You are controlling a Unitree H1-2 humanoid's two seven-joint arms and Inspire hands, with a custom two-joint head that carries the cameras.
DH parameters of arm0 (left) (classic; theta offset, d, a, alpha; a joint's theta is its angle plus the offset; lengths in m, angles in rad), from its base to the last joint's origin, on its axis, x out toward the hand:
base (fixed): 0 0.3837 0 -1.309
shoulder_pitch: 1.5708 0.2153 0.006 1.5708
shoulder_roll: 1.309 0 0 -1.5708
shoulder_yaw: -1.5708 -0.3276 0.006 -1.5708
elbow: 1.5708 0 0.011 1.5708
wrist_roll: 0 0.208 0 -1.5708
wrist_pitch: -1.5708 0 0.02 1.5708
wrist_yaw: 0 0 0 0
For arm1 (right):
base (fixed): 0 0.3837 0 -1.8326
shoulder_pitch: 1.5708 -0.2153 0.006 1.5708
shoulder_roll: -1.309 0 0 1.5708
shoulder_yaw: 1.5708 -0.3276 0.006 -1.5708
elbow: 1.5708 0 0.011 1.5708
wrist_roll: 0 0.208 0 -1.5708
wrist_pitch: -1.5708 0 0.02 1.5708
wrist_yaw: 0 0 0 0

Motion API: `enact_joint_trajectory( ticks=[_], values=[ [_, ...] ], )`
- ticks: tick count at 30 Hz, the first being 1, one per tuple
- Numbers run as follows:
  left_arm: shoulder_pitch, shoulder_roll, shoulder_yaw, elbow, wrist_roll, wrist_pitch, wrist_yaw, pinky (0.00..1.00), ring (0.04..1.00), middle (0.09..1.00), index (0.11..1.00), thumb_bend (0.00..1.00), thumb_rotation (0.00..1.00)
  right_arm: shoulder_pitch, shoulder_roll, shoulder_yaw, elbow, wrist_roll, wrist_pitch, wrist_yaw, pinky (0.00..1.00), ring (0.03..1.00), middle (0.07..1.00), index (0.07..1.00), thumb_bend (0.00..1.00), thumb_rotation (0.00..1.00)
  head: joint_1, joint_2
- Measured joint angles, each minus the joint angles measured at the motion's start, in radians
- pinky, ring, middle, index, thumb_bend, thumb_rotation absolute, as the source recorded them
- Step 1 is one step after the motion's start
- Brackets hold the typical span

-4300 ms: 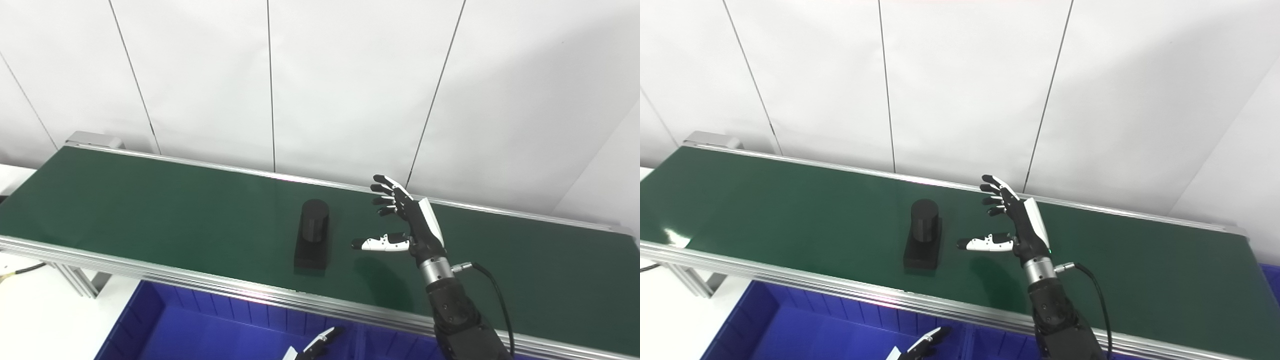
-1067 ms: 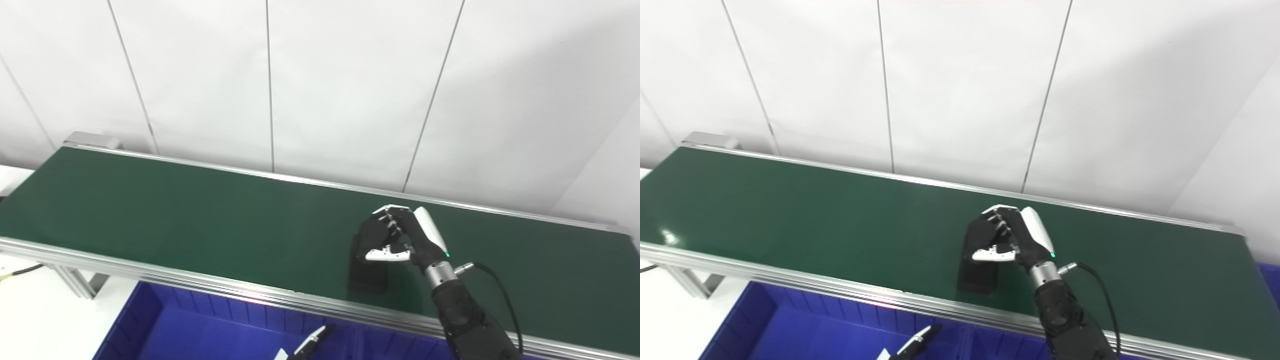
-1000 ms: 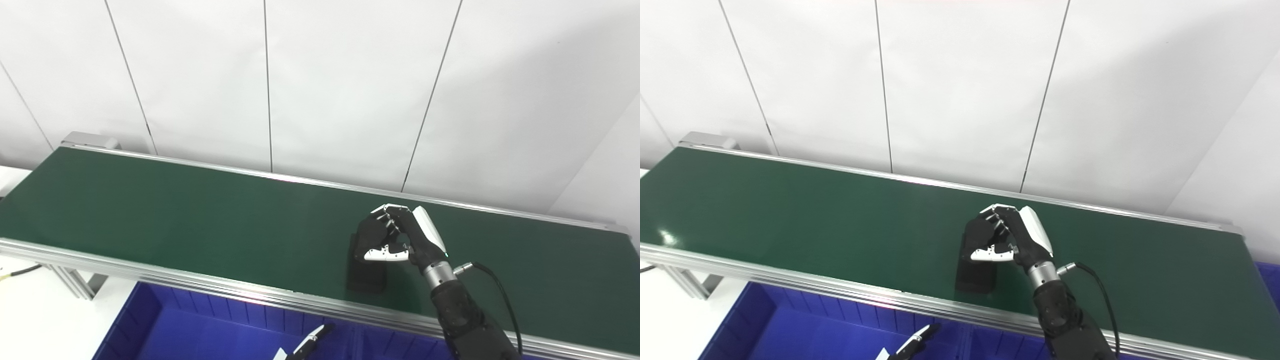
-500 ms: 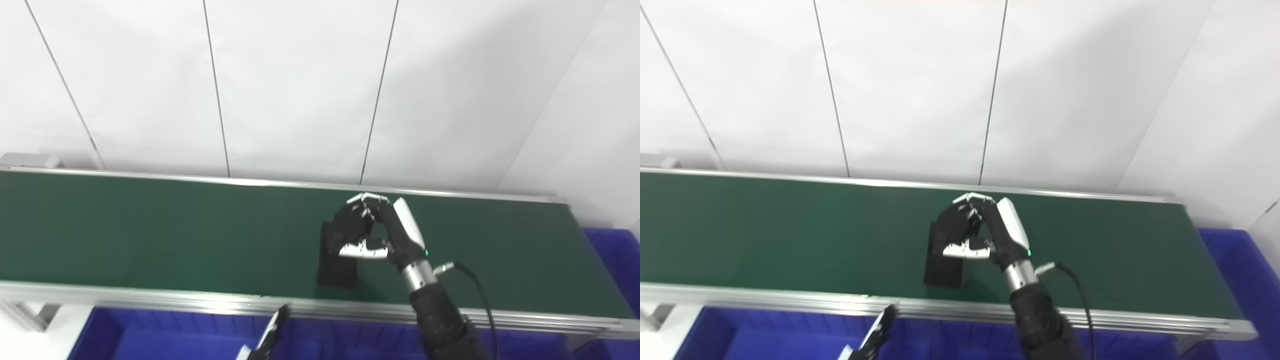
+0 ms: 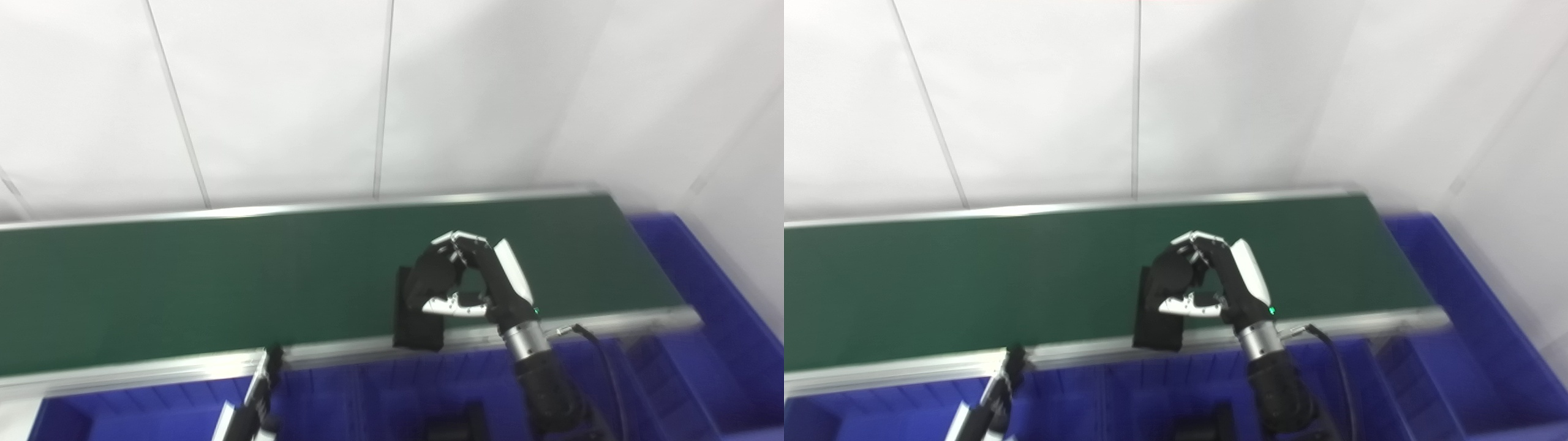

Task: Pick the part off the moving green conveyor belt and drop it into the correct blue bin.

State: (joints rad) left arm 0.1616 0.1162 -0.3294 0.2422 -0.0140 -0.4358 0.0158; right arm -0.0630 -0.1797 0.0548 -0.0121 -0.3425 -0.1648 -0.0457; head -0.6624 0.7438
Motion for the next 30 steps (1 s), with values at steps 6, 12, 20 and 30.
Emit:
enact_joint_trajectory(
  ticks=[6,12,20,30],
  values=[
    [0.003,-0.013,0.071,-0.033,-0.009,0.000,-0.069,0.95,0.970,0.977,1.000,0.85,0.93,0.095,0.001,-0.032,-0.122,-0.001,0.062,0.003,0.24,0.304,0.417,0.529,0.52,0.00,-0.012,0.026],
    [0.007,-0.025,0.107,-0.075,-0.015,0.000,-0.108,0.95,0.979,0.991,1.000,0.86,0.92,0.224,-0.009,-0.068,-0.212,-0.010,0.104,0.007,0.22,0.285,0.412,0.525,0.52,0.00,-0.072,0.061],
    [-0.003,-0.025,0.148,-0.123,-0.121,0.003,-0.169,1.00,0.999,0.985,0.987,0.85,0.87,0.287,-0.007,-0.092,-0.330,-0.019,0.182,0.014,0.23,0.289,0.418,0.525,0.52,0.00,-0.175,0.118],
    [-0.019,-0.023,0.208,-0.046,-0.143,0.003,-0.240,1.00,1.000,1.000,0.993,0.88,0.88,0.325,-0.003,-0.127,-0.363,-0.048,0.242,0.026,0.20,0.263,0.408,0.523,0.52,0.00,-0.201,0.103]
  ],
)
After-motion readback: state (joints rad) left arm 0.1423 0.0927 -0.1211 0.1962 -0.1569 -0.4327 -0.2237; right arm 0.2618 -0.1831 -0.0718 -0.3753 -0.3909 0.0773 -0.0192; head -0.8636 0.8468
